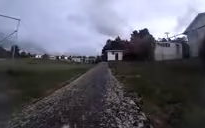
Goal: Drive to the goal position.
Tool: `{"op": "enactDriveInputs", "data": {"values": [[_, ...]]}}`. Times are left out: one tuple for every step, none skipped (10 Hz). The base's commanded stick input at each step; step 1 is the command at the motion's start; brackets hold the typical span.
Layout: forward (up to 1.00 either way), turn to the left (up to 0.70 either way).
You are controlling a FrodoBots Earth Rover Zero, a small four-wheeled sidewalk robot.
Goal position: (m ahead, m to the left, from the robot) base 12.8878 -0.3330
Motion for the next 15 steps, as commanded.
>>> {"op": "enactDriveInputs", "data": {"values": [[0.6,0.0],[0.6,0.0],[0.6,0.0],[0.6,0.0],[0.6,0.0],[0.6,0.0],[0.6,0.0],[0.6,0.0],[0.6,0.0],[0.6,0.0],[0.6,0.0],[0.6,0.0],[0.6,0.0],[0.6,0.0],[0.6,0.0]]}}
